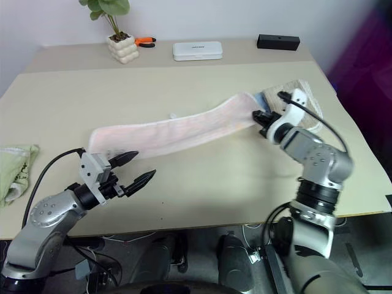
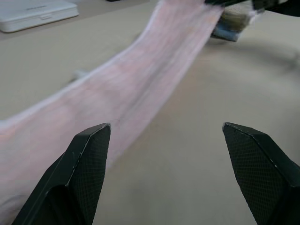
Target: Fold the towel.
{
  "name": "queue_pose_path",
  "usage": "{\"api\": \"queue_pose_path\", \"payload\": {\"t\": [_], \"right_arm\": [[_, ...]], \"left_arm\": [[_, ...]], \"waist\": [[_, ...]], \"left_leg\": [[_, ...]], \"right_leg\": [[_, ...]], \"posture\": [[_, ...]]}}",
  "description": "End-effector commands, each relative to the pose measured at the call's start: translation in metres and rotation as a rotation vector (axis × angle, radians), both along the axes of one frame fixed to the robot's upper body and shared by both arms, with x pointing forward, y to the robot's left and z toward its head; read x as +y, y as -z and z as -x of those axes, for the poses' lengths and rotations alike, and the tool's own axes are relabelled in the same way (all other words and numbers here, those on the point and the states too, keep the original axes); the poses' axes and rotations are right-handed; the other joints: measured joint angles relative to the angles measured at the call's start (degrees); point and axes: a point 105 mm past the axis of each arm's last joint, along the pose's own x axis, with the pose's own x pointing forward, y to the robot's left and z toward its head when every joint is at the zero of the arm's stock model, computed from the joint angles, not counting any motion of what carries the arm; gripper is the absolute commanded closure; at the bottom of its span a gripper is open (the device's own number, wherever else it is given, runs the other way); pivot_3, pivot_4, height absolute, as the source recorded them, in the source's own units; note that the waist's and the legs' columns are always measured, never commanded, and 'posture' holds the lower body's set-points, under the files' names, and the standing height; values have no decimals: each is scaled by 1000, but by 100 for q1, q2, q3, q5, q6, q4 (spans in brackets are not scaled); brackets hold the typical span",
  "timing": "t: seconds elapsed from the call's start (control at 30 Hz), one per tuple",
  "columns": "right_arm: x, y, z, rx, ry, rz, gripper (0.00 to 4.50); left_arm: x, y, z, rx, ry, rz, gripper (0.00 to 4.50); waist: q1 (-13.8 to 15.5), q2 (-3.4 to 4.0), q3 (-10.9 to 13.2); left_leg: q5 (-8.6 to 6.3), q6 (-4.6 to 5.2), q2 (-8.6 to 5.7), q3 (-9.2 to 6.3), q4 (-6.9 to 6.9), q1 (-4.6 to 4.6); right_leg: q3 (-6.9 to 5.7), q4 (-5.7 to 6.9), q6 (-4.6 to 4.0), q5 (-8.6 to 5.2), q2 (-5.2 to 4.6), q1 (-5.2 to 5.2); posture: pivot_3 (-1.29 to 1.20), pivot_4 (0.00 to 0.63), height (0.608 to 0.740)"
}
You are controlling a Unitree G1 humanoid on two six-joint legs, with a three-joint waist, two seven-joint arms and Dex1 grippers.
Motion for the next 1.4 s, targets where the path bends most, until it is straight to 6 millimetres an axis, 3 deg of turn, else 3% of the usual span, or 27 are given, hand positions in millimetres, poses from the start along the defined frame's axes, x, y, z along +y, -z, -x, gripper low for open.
{"api": "queue_pose_path", "payload": {"t": [0.03, 0.13, 0.23, 0.4, 0.5, 0.73, 0.83, 1.03, 1.13, 1.23, 1.37, 1.4], "right_arm": [[15, -27, 8, -126, -124, 191, 4464], [46, -30, 14, -212, -280, 427, 4464], [96, -18, 27, -313, -501, 635, 4464], [139, 3, 34, -371, -641, 703, 4464], [152, 13, 27, -365, -642, 710, 4464], [159, 22, 25, -360, -678, 702, 4464], [163, 24, 28, -360, -714, 668, 3644], [158, 9, 34, -419, -718, 606, 715], [143, -12, 34, -445, -687, 459, 856], [127, -19, 18, -432, -590, 429, 2145], [126, 0, -5, -408, -533, 517, 4291], [128, 6, -9, -403, -529, 541, 4403]], "left_arm": [[-5, -5, -2, -28, 23, 3, 591], [-6, -3, -4, -23, 37, -5, 591], [-5, -3, -4, -26, 35, -11, 591], [-1, -5, 0, -27, 15, -11, 591], [-2, -8, 5, -32, -2, -13, 591], [-5, -9, 7, -28, -19, -13, 591], [-6, -8, 6, -26, -21, -14, 591], [-4, -8, 3, -20, -21, -17, 591], [-2, -11, 2, -19, -41, 0, 591], [1, -15, -1, -13, -81, 62, 591], [5, -17, -5, -14, -143, 126, 591], [7, -17, -6, -13, -158, 138, 591]], "waist": [[-22, 3, 1], [-43, 6, 1], [-29, 4, 0], [36, 0, 1], [25, -5, -2], [9, -4, -2], [9, -4, -2], [21, -4, -2], [21, -4, -2], [14, -4, -2], [-2, -6, -2], [-2, -6, -2]], "left_leg": [[0, 0, 4, 2, 0, 2], [0, 0, 6, 5, -1, 2], [0, 0, 9, 6, -1, 2], [-2, 2, 5, 4, 8, -7], [-2, 2, 4, 5, 15, -8], [-2, 0, 3, 4, 13, -6], [-2, 0, 4, 4, 11, -5], [-2, 1, 3, 5, 13, -6], [-3, 1, 3, 4, 12, -6], [-3, 2, 3, 4, 12, -5], [-3, 1, 4, 4, 9, -1], [-2, 1, 4, 5, 8, 0]], "right_leg": [[0, 0, 0, 0, 2, -1], [2, 0, 0, 0, 4, -4], [3, -1, 0, 0, 6, -6], [1, -3, 1, 0, 0, -5], [1, -5, 1, 0, -3, -3], [0, -4, 1, 0, -3, -3], [0, -3, 1, 0, -1, -4], [0, -4, 1, 0, -2, -3], [-1, -4, 1, 0, -3, -3], [0, -4, 1, 1, -2, -2], [0, -2, 1, 1, -1, -1], [0, -1, 1, 1, 0, -1]], "posture": [[0, 150, 734], [0, 150, 734], [0, 150, 734], [0, 150, 734], [0, 150, 734], [0, 150, 734], [0, 150, 734], [0, 150, 734], [0, 150, 734], [0, 150, 734], [0, 150, 734], [0, 150, 734]]}}
